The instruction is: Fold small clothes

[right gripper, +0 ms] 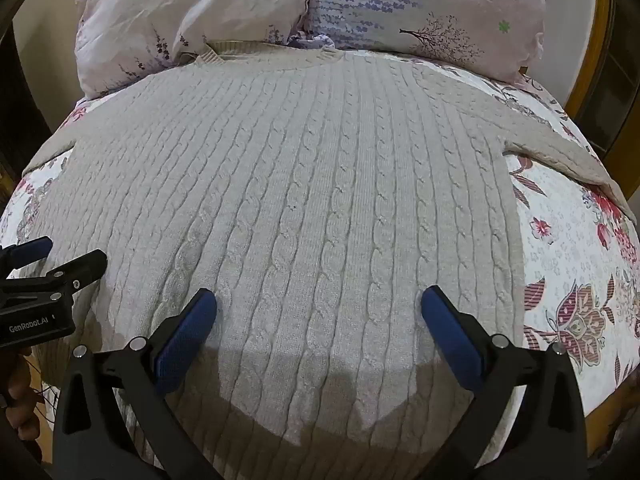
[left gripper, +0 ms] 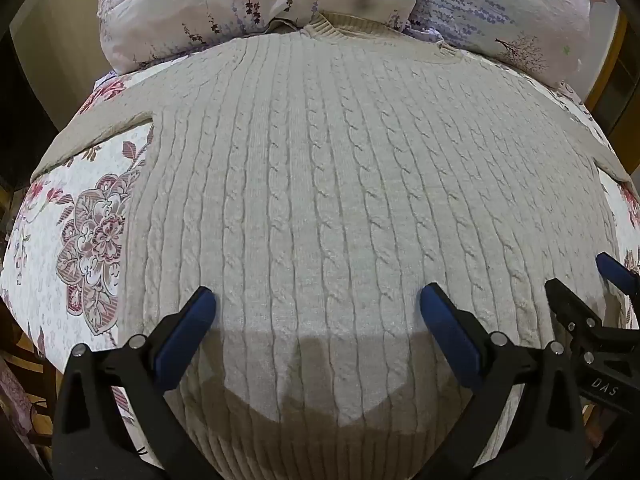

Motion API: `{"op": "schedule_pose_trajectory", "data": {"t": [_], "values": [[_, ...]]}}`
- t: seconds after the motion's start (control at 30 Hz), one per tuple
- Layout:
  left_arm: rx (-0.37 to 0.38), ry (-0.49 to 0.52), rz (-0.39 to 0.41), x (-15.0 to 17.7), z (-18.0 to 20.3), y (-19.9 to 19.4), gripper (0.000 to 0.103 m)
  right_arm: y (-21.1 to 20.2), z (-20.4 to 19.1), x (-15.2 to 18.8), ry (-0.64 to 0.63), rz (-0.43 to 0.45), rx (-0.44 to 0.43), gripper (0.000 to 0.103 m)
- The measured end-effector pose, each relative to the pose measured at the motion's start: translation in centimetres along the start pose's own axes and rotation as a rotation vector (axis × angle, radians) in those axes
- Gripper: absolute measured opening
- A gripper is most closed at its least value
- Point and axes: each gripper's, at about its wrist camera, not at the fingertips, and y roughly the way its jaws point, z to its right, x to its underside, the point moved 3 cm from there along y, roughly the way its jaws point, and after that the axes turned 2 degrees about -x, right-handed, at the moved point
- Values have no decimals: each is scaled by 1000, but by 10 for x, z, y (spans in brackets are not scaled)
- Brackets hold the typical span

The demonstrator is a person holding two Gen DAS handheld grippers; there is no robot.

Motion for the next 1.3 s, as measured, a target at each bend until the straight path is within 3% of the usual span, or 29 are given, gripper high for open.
{"op": "schedule_pose_trajectory", "data": {"t": [1.3], "values": [[-2,2,8,-1,2,-2,101,-1,0,1,-1,2,1,102]]}}
